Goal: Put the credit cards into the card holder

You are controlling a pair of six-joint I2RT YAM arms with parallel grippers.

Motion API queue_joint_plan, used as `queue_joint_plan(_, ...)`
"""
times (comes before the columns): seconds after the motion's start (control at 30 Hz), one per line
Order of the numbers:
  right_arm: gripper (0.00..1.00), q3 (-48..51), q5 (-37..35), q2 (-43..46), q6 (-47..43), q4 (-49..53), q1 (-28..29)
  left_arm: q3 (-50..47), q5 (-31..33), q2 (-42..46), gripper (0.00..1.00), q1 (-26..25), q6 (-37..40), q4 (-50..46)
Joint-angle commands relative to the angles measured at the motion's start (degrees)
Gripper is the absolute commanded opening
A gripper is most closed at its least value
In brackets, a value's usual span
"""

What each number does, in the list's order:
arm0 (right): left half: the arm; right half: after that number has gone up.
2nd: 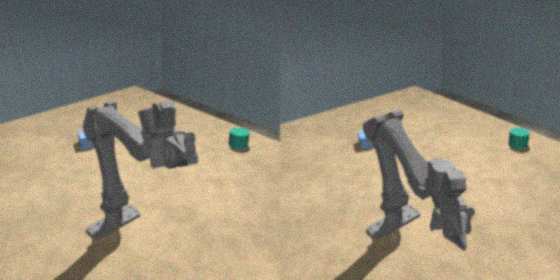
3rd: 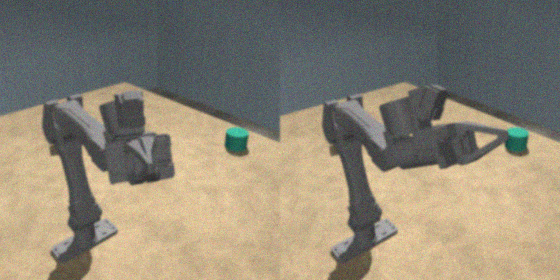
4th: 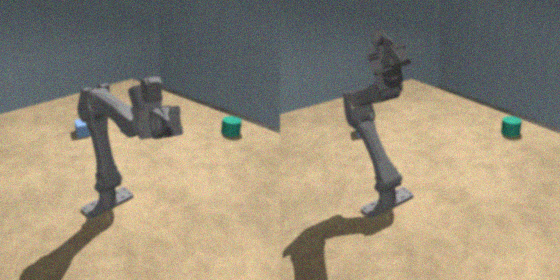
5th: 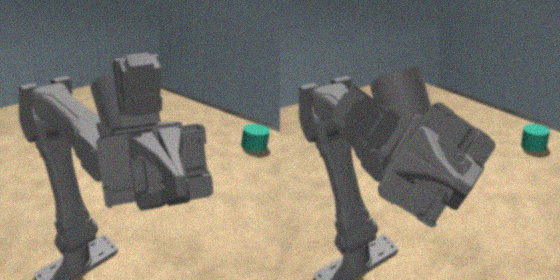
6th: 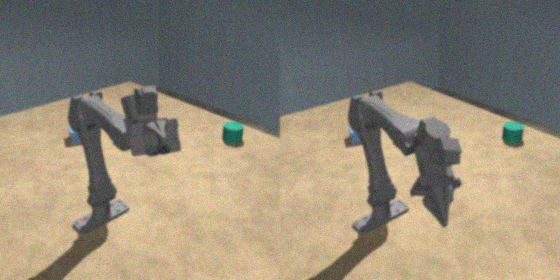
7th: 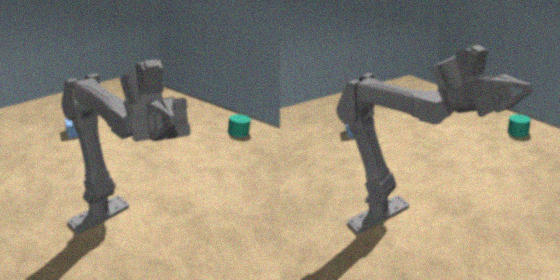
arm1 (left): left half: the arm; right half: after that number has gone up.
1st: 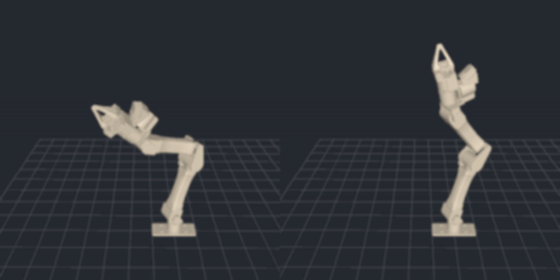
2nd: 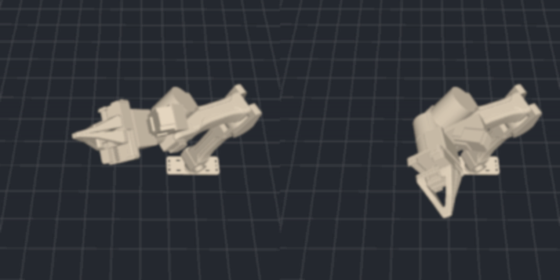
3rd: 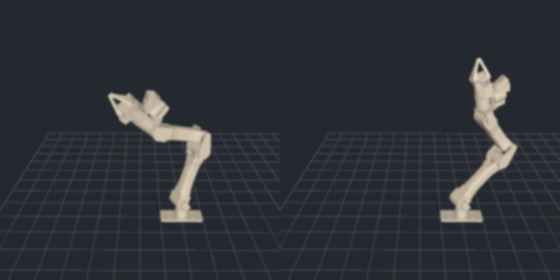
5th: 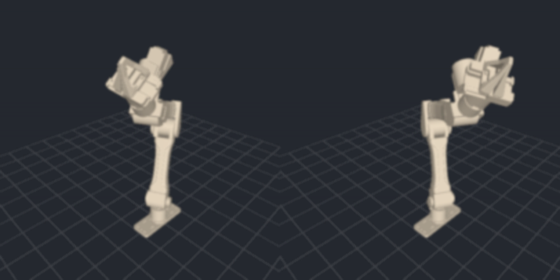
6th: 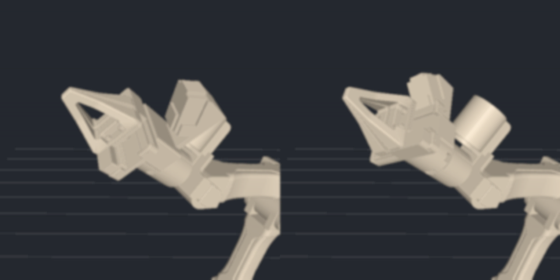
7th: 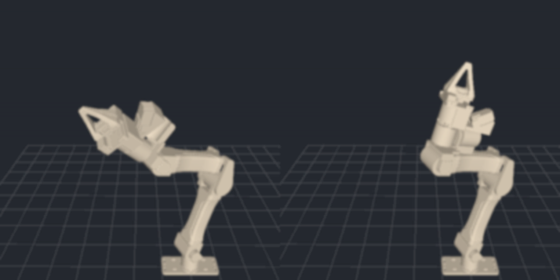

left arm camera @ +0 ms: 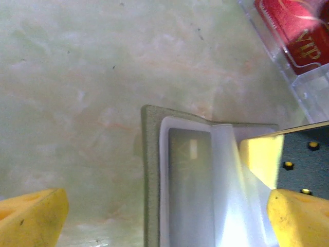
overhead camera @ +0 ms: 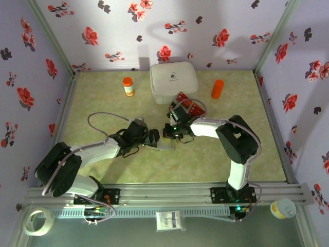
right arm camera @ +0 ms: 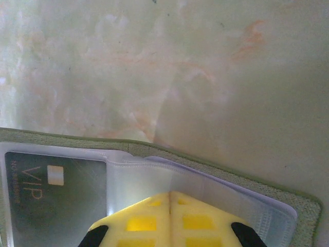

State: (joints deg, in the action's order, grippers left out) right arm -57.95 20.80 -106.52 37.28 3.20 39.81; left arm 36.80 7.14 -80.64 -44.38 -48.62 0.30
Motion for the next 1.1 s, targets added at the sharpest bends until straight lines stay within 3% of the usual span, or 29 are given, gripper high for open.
queue_joint_plan(0.0,0.05,1.7,0.3,-1.3,1.2,1.0,0.7,-0.9,-1.2,0.8,1.00,-0.8,1.6,1.1)
queue_joint_plan(0.8,0.04,2.8,1.7,-1.7,3.4,-2.1,0.7,-3.0,-0.4,-7.1,1.00,-4.5,3.6,5.8)
queue_joint_plan(1.07,0.05,2.4,2.0,-1.4,3.5,-2.0,0.7,-3.3,0.0,-8.3,0.90,-4.5,3.6,5.2)
